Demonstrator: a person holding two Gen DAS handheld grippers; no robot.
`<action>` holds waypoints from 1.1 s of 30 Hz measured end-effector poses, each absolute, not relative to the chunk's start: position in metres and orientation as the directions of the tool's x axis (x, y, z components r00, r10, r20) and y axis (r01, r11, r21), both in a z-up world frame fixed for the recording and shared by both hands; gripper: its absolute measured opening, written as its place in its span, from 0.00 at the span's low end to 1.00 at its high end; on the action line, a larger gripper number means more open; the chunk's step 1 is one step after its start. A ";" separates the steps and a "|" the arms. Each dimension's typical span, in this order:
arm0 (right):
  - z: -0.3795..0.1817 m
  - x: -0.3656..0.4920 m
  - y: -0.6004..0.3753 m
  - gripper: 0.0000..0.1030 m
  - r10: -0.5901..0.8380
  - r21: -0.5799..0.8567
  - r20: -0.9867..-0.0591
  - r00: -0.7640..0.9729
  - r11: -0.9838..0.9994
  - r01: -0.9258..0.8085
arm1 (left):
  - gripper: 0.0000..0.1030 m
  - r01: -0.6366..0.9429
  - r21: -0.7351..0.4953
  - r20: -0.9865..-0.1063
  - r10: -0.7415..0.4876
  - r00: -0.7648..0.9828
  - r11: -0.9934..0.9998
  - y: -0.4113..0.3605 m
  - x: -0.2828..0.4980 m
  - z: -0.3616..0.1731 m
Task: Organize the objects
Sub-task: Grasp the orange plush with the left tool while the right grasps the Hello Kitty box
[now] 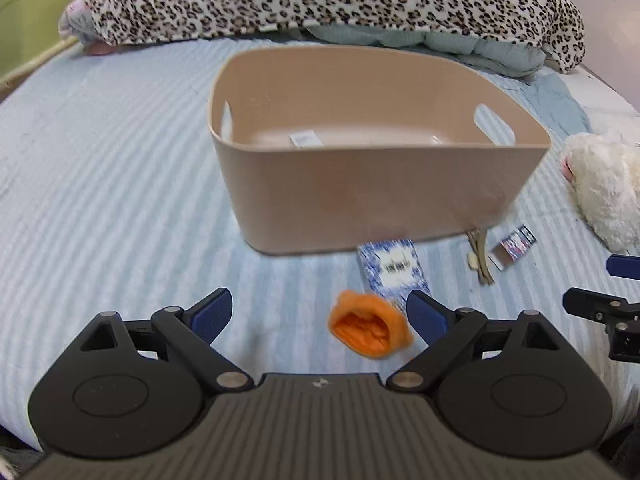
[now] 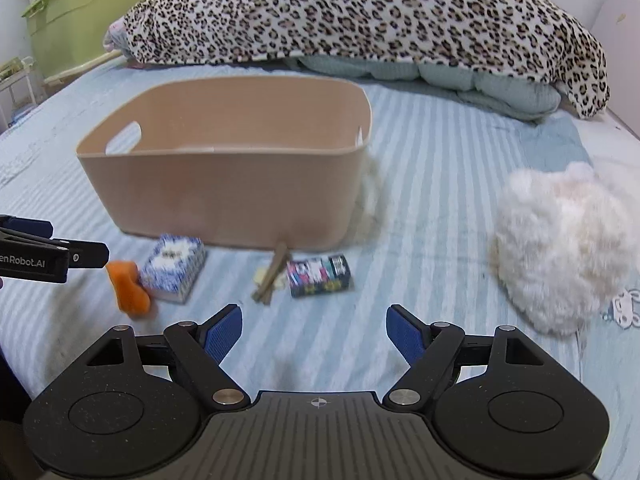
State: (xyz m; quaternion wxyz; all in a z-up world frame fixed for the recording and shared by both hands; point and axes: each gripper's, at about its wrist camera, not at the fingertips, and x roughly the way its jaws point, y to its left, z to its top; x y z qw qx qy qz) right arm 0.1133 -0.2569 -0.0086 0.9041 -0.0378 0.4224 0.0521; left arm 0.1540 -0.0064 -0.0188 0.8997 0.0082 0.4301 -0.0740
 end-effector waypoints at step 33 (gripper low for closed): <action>-0.077 0.186 -0.248 0.72 0.027 -0.061 -0.795 0.606 0.990 -0.124 | 0.21 0.163 -0.108 -0.816 -0.181 0.549 0.981 -0.005 0.184 -0.065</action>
